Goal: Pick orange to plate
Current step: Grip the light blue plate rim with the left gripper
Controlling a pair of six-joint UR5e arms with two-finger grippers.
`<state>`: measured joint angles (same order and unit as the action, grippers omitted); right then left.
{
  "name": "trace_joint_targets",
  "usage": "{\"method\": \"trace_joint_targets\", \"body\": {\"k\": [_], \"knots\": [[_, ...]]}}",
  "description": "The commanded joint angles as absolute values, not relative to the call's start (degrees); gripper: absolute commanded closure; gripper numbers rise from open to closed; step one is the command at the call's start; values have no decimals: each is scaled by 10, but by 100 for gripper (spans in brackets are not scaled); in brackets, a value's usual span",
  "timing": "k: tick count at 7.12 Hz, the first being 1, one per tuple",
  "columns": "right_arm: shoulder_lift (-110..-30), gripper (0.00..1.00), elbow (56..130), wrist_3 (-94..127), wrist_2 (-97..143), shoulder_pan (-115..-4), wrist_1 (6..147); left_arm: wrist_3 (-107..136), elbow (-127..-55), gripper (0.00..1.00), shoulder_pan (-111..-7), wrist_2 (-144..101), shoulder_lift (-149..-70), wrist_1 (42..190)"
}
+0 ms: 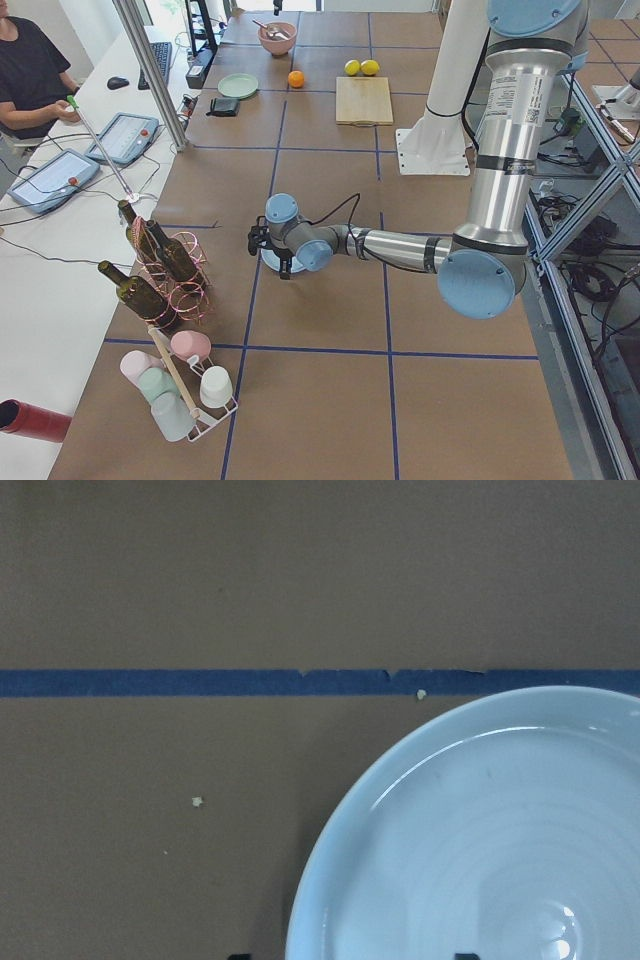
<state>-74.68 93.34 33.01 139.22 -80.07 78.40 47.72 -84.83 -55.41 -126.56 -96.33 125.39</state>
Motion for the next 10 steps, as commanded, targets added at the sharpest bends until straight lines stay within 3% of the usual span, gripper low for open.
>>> {"method": "trace_joint_targets", "body": {"k": [1, 3, 4, 7, 10], "knots": [[-747, 0, 933, 330, 1392, -801, 784, 477, -843, 47, -554, -1266, -964, 1254], [-746, 0, 933, 330, 1392, -801, 784, 474, -843, 88, -554, -1266, -963, 1254], [-746, 0, 933, 331, 1393, -801, 784, 475, -843, 100, -553, -1266, -962, 1254], [-746, 0, 933, 331, 1392, -801, 785, 472, -852, 100, -605, -1296, -973, 1243], [-741, 0, 924, 330, 1391, -800, 787, 478, -874, 100, -678, -1405, -1092, 1086]]}}
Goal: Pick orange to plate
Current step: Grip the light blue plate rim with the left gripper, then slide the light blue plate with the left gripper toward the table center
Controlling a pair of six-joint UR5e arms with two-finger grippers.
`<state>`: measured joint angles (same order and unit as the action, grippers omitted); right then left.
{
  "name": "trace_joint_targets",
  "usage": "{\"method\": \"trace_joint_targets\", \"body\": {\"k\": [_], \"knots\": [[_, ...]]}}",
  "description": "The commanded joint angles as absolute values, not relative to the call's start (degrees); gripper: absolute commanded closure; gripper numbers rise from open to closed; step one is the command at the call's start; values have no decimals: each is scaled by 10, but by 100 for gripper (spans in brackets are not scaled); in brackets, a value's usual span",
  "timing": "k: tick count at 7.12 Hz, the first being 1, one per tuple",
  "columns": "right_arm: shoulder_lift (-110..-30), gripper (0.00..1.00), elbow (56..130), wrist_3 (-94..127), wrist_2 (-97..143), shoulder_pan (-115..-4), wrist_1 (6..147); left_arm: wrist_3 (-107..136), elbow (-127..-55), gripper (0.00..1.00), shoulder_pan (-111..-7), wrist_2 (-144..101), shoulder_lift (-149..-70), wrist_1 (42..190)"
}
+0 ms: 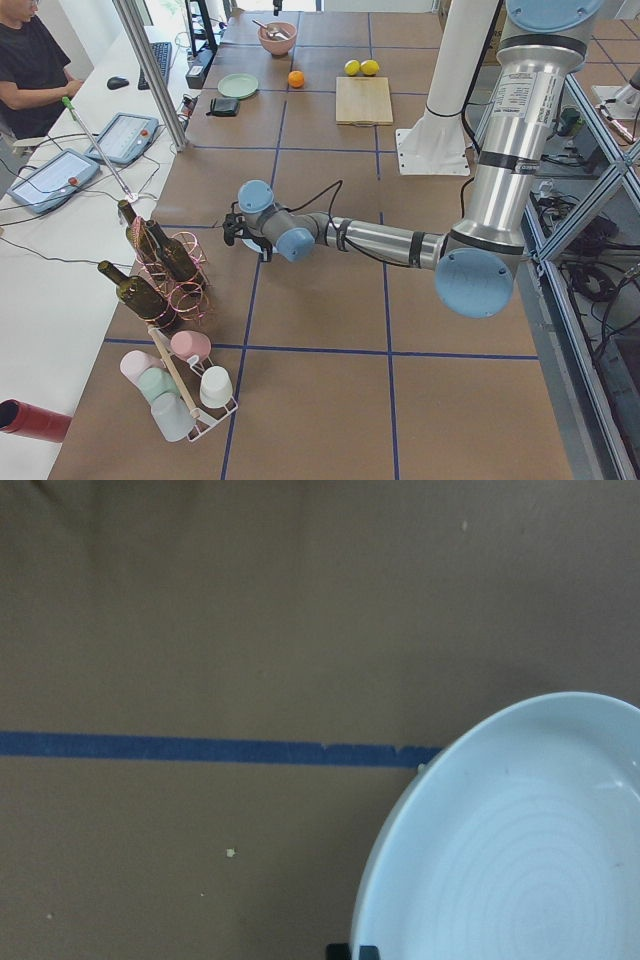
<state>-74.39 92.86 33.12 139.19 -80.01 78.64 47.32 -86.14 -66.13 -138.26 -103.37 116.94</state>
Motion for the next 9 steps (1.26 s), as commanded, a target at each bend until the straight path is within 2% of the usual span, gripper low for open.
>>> {"method": "trace_joint_targets", "body": {"k": [1, 2, 5, 6, 8, 9], "knots": [[-737, 0, 920, 330, 1391, -800, 788, 484, -884, 100, -678, -1403, -1134, 1027], [-737, 0, 918, 330, 1391, -800, 789, 543, -886, 100, -669, -1404, -1156, 1030], [-737, 0, 918, 331, 1392, -800, 789, 779, -877, 100, -539, -1365, -1220, 1104], [-737, 0, 918, 331, 1392, -800, 788, 842, -857, 100, -482, -1303, -1231, 1158], [-738, 0, 918, 331, 1392, -800, 789, 915, -784, 100, -439, -1238, -1266, 1230], [-737, 0, 915, 331, 1392, -799, 788, 917, -779, 100, -427, -1219, -1268, 1242]]}}
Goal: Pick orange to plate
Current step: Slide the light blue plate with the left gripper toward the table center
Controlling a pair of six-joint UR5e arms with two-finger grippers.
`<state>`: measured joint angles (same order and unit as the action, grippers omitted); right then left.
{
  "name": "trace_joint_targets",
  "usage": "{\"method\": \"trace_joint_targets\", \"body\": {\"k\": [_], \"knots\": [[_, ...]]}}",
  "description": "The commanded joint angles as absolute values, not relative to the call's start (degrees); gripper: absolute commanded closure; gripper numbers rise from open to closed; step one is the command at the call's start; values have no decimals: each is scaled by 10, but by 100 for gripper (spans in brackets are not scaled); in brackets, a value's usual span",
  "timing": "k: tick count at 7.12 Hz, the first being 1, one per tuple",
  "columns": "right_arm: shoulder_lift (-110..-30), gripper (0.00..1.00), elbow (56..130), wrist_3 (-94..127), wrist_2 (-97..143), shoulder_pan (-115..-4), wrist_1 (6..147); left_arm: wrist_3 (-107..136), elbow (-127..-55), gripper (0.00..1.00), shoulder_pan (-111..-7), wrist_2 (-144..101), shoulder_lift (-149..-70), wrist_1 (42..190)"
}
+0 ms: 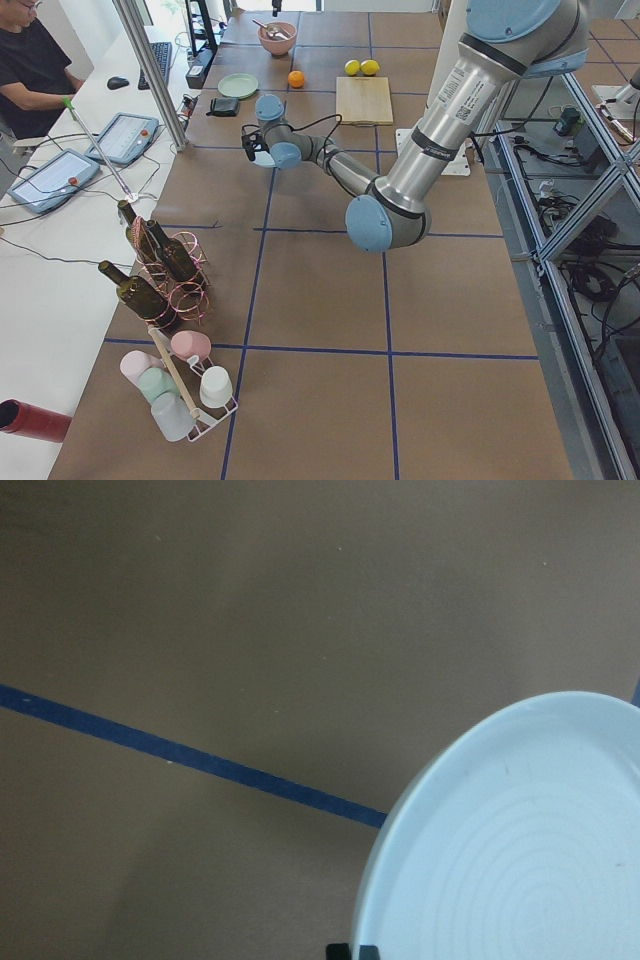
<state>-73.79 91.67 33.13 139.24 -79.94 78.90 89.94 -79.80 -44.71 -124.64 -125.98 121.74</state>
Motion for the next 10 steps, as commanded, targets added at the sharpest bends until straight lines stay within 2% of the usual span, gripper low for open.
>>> {"method": "trace_joint_targets", "body": {"k": [1, 8, 9, 10], "knots": [[-737, 0, 916, 331, 1393, -799, 788, 917, -778, 100, -421, -1205, -1269, 1242], [-737, 0, 913, 331, 1394, -799, 789, 915, -771, 100, -382, -1204, -1286, 1259], [-737, 0, 911, 331, 1393, -799, 790, 910, -771, 33, -381, -1205, -1285, 1261], [-737, 0, 907, 332, 1393, -794, 789, 903, -774, 0, -377, -1204, -1281, 1273]]}}
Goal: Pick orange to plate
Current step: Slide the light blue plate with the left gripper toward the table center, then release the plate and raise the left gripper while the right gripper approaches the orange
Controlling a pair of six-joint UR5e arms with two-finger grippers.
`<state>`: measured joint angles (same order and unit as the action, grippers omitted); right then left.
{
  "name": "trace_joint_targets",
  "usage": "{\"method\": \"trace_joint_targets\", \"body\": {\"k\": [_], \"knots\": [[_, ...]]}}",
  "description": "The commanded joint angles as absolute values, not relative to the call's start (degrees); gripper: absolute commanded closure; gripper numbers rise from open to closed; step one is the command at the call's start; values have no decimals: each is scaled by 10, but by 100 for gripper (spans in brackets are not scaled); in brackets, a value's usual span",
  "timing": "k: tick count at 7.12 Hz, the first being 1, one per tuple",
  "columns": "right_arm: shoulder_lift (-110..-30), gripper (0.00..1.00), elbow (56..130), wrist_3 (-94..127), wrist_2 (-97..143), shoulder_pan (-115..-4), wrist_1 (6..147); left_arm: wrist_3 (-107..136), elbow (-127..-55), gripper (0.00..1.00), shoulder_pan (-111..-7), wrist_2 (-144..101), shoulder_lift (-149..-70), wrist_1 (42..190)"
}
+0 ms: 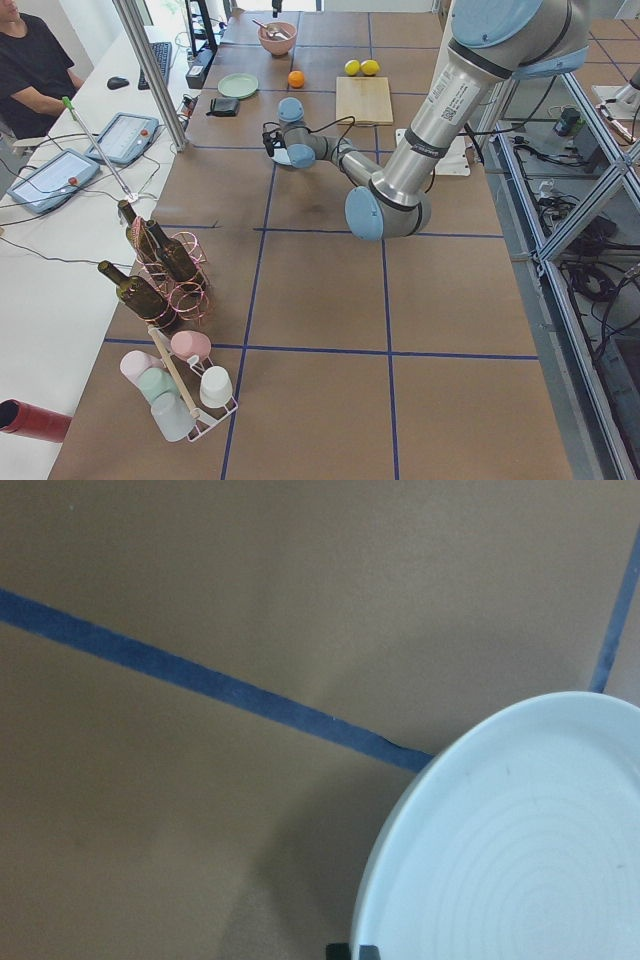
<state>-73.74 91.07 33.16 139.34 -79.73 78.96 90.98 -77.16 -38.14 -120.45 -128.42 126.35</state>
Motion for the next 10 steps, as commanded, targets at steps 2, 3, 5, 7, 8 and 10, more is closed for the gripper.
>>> {"method": "trace_joint_targets", "body": {"k": [2, 3, 5, 7, 8, 10], "knots": [[-716, 0, 907, 384, 1390, -750, 788, 869, -782, 0, -417, -1209, -1278, 1268], [-711, 0, 908, 422, 1382, -722, 782, 830, -801, 0, -435, -1209, -1262, 1265], [-712, 0, 910, 430, 1273, -646, 777, 753, -840, 0, -492, -1239, -1228, 1252], [-749, 0, 894, 500, 1233, -587, 669, 699, -843, 0, -510, -1238, -1214, 1225], [-758, 0, 885, 518, 1211, -561, 625, 676, -845, 0, -519, -1238, -1214, 1203], [-758, 0, 876, 519, 1209, -546, 625, 673, -845, 0, -519, -1238, -1214, 1202]]}}
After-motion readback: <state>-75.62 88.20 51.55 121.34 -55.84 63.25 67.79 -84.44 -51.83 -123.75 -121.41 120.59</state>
